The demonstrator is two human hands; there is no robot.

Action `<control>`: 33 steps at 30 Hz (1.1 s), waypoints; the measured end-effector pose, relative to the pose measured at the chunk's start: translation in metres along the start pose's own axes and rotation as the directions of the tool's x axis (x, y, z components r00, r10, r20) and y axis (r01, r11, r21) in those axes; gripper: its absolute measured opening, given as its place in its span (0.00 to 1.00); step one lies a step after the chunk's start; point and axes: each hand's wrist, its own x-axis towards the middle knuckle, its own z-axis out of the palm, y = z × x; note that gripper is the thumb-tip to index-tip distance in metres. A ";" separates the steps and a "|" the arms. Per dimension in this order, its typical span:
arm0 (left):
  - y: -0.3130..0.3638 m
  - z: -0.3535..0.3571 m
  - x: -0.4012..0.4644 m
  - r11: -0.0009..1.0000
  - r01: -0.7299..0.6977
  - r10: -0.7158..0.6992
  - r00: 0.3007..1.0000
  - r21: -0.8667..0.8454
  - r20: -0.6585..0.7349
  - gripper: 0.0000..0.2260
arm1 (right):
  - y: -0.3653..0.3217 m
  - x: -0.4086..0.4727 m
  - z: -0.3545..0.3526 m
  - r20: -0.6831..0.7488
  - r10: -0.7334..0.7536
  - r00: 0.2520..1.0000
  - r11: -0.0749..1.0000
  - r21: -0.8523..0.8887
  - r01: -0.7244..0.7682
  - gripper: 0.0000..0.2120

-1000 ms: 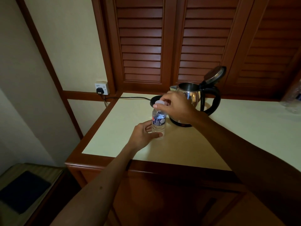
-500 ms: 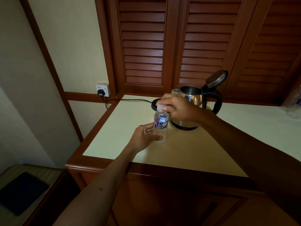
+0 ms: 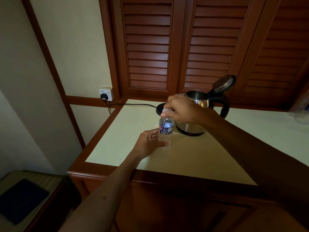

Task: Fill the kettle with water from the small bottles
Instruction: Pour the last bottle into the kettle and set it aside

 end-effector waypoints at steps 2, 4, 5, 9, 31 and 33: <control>-0.001 0.000 0.001 1.000 0.000 0.000 1.000 -0.014 0.000 0.18 | 0.000 0.000 -0.002 0.026 -0.037 0.999 0.999 0.027 0.036 0.14; -0.002 -0.001 0.002 1.000 0.002 -0.002 1.000 -0.022 0.003 0.19 | 0.002 0.001 -0.002 0.047 -0.078 0.996 0.996 0.048 0.075 0.10; -0.002 -0.001 0.002 1.000 0.002 -0.002 1.000 -0.021 0.003 0.19 | 0.003 0.001 -0.002 0.043 -0.087 0.995 0.994 0.066 0.084 0.08; -0.001 -0.001 0.003 1.000 0.012 -0.012 1.000 -0.010 -0.002 0.19 | 0.004 -0.006 0.000 -0.046 -0.083 0.995 0.966 0.240 0.092 0.21; 0.000 0.000 -0.001 0.998 -0.021 0.022 1.000 0.064 -0.015 0.21 | -0.002 -0.022 0.019 -0.329 0.181 0.927 0.812 0.582 0.048 0.15; 0.000 0.000 -0.001 0.998 -0.013 0.015 1.000 0.069 -0.018 0.21 | 0.001 -0.025 0.023 -0.357 0.228 0.906 0.815 0.580 0.023 0.14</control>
